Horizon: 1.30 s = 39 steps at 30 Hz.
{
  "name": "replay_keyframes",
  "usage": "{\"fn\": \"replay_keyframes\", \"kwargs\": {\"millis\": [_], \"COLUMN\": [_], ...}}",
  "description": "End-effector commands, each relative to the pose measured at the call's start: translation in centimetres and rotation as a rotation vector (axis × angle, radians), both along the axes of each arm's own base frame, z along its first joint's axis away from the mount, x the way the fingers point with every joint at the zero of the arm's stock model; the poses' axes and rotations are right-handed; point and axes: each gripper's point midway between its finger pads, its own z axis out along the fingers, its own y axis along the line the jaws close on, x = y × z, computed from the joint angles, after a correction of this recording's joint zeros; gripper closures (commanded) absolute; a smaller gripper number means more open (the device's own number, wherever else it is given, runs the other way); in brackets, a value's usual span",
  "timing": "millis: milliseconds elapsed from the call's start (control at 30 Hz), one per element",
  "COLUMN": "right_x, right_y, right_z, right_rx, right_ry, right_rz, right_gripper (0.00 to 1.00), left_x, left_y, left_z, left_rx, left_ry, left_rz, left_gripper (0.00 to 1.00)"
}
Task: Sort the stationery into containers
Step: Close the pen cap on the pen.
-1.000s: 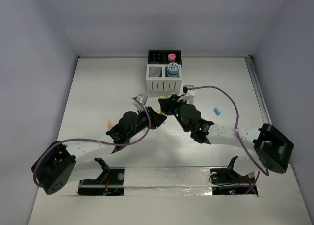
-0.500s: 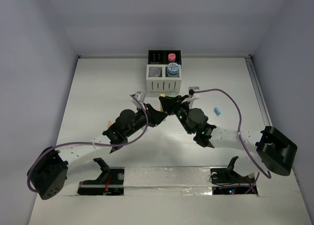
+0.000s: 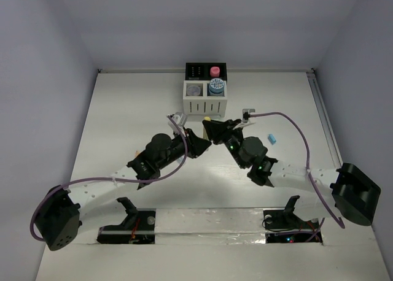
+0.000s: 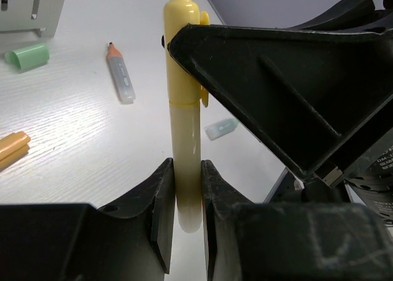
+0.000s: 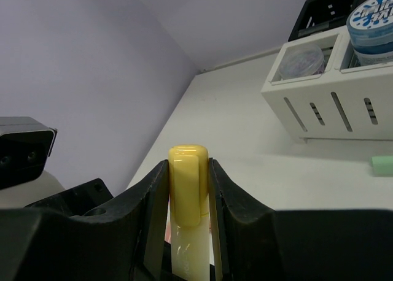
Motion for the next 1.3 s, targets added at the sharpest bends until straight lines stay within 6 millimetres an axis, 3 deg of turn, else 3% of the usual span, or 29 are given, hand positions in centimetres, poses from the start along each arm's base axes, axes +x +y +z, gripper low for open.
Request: {"fn": "replay_keyframes", "kwargs": {"millis": [0,333,533,700,867,1000,1100,1133,1267], "right_x": [-4.7,-8.1,-9.7,-10.9,-11.3,-11.2,-10.5,-10.2,-9.3], "right_y": [2.5,1.5,1.4,2.0,2.3,1.8,1.5,1.5,1.8], "right_z": [-6.8,-9.7,-12.0,-13.8,-14.1,-13.8,-11.9,-11.3,-9.4], "right_rx": [-0.161,-0.220,-0.220,-0.248,-0.234,-0.237,-0.213,-0.223,-0.240], "right_ry": [0.130,0.249,0.338,0.367,0.380,0.375,0.335,0.312,0.268], "right_rz": [0.215,0.336,0.385,0.374,0.375,0.347,0.315,0.306,0.278], "right_gripper": [1.00,1.00,1.00,1.00,1.00,1.00,1.00,1.00,1.00], "left_x": [3.8,4.6,5.2,4.8,5.1,5.2,5.0,5.1,4.7], "left_y": [2.6,2.8,1.6,1.2,2.7,3.7,3.3,3.1,3.3], "left_z": [13.7,19.2,20.3,22.8,25.5,25.2,23.0,21.1,18.6], "left_rx": [-0.253,-0.303,-0.335,-0.355,-0.348,-0.343,-0.336,-0.320,-0.321], "left_ry": [-0.299,-0.408,-0.415,-0.460,-0.519,-0.519,-0.476,-0.444,-0.388], "left_rz": [0.206,0.209,0.184,0.153,0.201,0.218,0.187,0.184,0.178], "left_gripper": [1.00,1.00,1.00,1.00,1.00,1.00,1.00,1.00,1.00]}}
